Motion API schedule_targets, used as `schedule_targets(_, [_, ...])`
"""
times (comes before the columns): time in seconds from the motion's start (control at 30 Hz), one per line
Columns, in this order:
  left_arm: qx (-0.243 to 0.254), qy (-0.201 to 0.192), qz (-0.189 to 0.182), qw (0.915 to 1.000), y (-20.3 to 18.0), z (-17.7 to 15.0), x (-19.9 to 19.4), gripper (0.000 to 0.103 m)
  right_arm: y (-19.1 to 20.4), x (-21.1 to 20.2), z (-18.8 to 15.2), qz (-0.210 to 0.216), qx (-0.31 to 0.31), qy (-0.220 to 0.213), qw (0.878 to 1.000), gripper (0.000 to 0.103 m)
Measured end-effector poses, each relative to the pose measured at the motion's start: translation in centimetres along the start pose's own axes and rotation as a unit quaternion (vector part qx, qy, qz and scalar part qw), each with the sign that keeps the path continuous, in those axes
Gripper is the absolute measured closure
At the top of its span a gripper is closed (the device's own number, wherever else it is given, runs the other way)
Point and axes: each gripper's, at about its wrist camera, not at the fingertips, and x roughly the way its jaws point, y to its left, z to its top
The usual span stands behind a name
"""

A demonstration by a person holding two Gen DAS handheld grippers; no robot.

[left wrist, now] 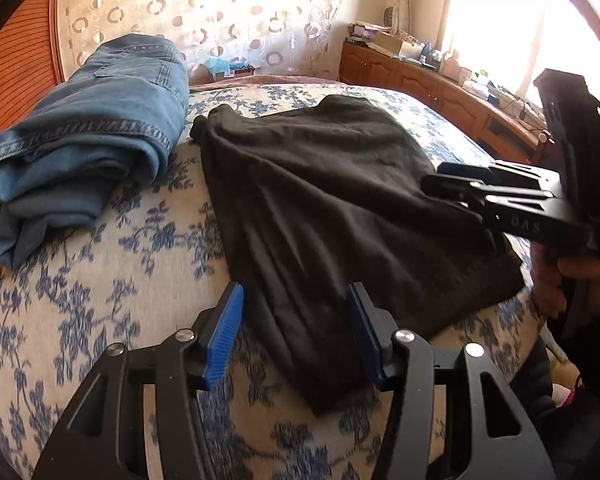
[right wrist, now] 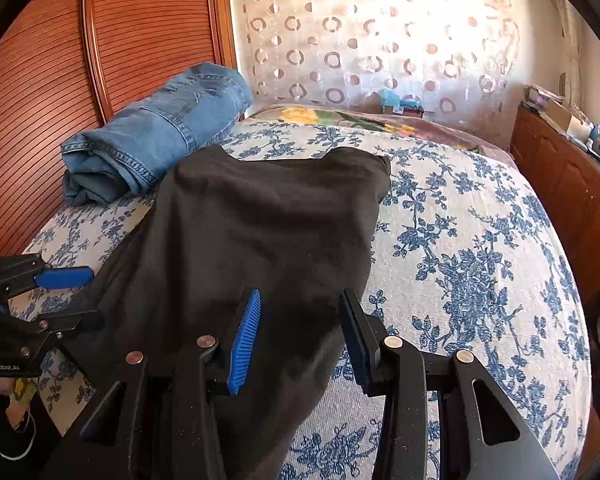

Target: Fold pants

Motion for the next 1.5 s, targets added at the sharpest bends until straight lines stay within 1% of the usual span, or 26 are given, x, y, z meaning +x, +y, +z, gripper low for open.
schedule_targets(0.03, [-0.003,0.001,0.0,1.0,0.1,-0.3,-0.3,0.053,0.3,-0.3,0.0,0.0,-0.008,0.0,1.0,0.06])
schedule_targets(0.13, [-0.003,-0.001,-0.002,1.0,-0.2,-1.2,-0.9,0.058,1.3,-1.6,-0.5,0.005,-0.03,0.002,1.0,0.06])
schedule_targets(0.27, [-0.005,-0.01,-0.013,0.9999,-0.5,-1.7,-1.7,0.067,2.3,-3.8,-1.4,0.02,-0.033,-0.004,0.999,0.06])
schedule_targets(0.33, [-0.007,-0.016,-0.018,0.9997,-0.8,-1.7,-2.1,0.068,2.6,-4.8,-2.1,0.024,-0.038,-0.004,0.999,0.06])
schedule_targets(0.4, [-0.007,-0.025,-0.025,0.9993,-1.0,-1.8,-2.6,0.069,2.7,-5.6,-3.0,0.017,-0.04,-0.005,0.999,0.06])
schedule_targets(0.47, [-0.007,-0.032,-0.029,0.999,-1.2,-1.7,-3.1,0.071,2.7,-6.2,-3.8,0.018,-0.038,-0.002,0.999,0.06])
schedule_targets(0.63, [-0.003,-0.035,-0.037,0.9987,-1.8,-1.7,-3.4,0.071,2.7,-7.2,-4.8,0.019,-0.03,0.005,0.999,0.06])
schedule_targets(0.83, [-0.01,-0.004,-0.035,0.9993,-1.6,-2.1,-1.8,0.071,3.1,-7.2,-5.5,0.016,-0.033,0.013,0.999,0.06])
schedule_targets(0.97, [-0.013,-0.002,-0.038,0.9992,-1.4,-2.1,-1.6,0.071,2.9,-6.7,-5.6,0.017,-0.029,0.018,0.999,0.06])
schedule_targets(1.23, [-0.007,-0.009,-0.027,0.9996,-2.1,-2.6,-1.8,0.072,2.9,-6.3,-5.7,0.017,-0.025,0.021,0.999,0.06])
schedule_targets(1.27, [-0.008,-0.011,-0.03,0.9995,-2.1,-2.7,-1.8,0.079,2.9,-6.2,-5.8,0.017,-0.024,0.021,0.999,0.06])
schedule_targets(1.37, [-0.003,-0.016,-0.039,0.9991,-2.3,-2.8,-2.1,0.092,2.8,-6.1,-5.9,0.019,-0.021,0.022,0.999,0.06])
schedule_targets(1.43, [0.0,-0.029,-0.044,0.9986,-2.5,-2.8,-2.7,0.094,2.7,-6.1,-5.9,0.02,-0.02,0.022,0.999,0.06])
schedule_targets(1.5, [-0.001,-0.045,-0.049,0.9978,-2.5,-2.7,-3.7,0.095,2.6,-6.1,-5.9,0.021,-0.019,0.021,0.999,0.06])
